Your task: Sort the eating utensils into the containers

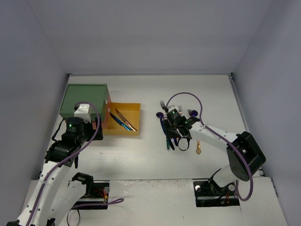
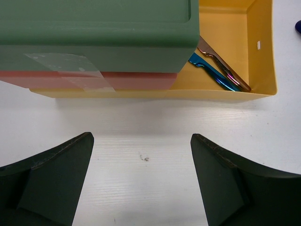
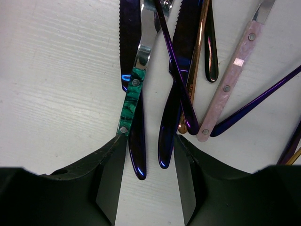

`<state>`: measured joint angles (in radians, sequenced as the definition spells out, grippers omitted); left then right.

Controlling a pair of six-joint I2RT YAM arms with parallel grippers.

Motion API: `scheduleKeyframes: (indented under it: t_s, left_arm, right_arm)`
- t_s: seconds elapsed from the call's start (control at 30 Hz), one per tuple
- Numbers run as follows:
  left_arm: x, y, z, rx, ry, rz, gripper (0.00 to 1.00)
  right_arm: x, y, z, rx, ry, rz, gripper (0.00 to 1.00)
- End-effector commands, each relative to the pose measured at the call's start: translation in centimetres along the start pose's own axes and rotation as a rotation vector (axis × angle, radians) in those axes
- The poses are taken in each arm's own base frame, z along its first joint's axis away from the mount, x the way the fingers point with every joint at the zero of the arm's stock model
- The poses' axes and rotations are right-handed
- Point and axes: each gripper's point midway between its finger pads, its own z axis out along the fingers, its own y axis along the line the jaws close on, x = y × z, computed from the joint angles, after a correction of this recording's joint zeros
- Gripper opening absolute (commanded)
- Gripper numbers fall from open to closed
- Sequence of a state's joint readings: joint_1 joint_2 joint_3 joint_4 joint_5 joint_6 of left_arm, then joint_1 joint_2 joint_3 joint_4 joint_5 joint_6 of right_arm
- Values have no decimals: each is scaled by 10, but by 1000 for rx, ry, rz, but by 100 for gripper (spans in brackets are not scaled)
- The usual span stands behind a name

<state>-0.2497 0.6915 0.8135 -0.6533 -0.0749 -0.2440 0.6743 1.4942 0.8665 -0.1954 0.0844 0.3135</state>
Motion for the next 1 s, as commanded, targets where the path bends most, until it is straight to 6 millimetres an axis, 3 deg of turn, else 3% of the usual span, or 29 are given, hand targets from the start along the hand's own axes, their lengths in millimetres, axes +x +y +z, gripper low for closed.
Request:
scheduleKeyframes:
  t_s: [0.0, 0.27, 0.63, 0.97]
  left_arm:
    - [-16, -6, 1, 19, -51, -20, 82]
    - [-17, -6, 1, 20, -51, -20, 82]
    - [-17, -6, 0, 20, -56, -19, 82]
    - [-17, -5, -1, 20, -60, -22, 82]
  right_arm:
    - [5, -11, 9, 65, 24, 16, 42]
    - [17, -10, 21, 81, 76, -3, 41]
    - [12, 18, 30, 50, 83, -57, 39]
    - [21, 9, 48, 83, 132, -58, 36]
